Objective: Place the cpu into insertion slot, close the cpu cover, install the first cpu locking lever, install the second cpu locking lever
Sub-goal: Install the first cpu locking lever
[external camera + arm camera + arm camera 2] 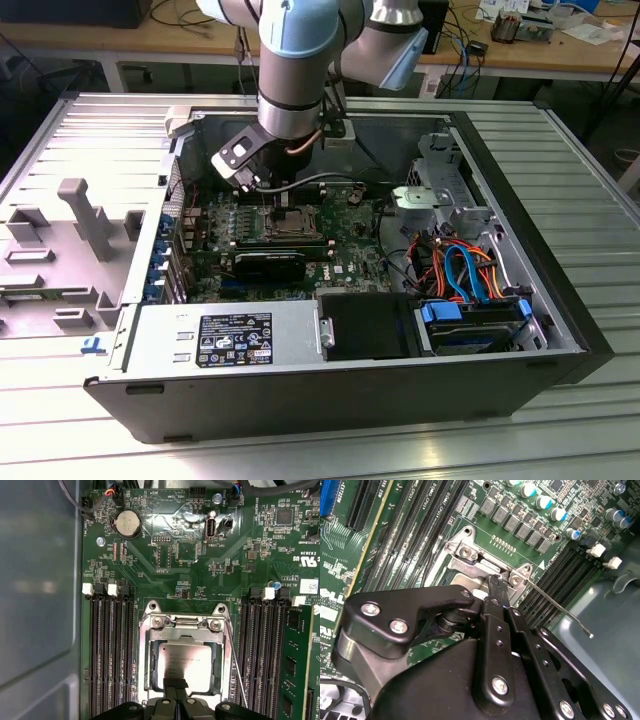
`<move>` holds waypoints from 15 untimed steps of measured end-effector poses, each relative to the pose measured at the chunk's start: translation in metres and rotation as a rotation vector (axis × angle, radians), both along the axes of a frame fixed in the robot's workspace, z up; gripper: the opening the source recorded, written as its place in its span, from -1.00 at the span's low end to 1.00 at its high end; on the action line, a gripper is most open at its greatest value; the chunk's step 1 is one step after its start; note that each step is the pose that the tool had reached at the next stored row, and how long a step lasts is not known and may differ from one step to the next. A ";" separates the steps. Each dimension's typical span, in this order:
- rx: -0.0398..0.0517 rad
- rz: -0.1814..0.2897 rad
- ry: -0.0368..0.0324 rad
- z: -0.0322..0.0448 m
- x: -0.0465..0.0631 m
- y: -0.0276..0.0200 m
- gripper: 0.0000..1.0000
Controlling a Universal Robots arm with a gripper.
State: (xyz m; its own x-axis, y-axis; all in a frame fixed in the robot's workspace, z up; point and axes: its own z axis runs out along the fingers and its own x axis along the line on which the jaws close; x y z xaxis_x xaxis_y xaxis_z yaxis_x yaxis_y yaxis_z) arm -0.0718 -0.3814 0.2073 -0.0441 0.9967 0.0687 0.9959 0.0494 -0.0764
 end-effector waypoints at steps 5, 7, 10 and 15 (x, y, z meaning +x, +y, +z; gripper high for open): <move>-0.0006 0.000 0.0004 -0.0023 0.000 -0.0005 -0.79; -0.0003 0.000 0.0002 -0.0031 0.000 -0.0006 -0.79; 0.0002 0.000 -0.0001 -0.0031 0.000 -0.0007 -0.79; 0.0018 0.000 -0.0002 0.0028 0.001 -0.0006 -0.79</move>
State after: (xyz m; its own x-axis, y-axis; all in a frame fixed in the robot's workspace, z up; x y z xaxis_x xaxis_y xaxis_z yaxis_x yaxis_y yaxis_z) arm -0.0708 -0.3820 0.2101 -0.0445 0.9965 0.0705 0.9958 0.0498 -0.0762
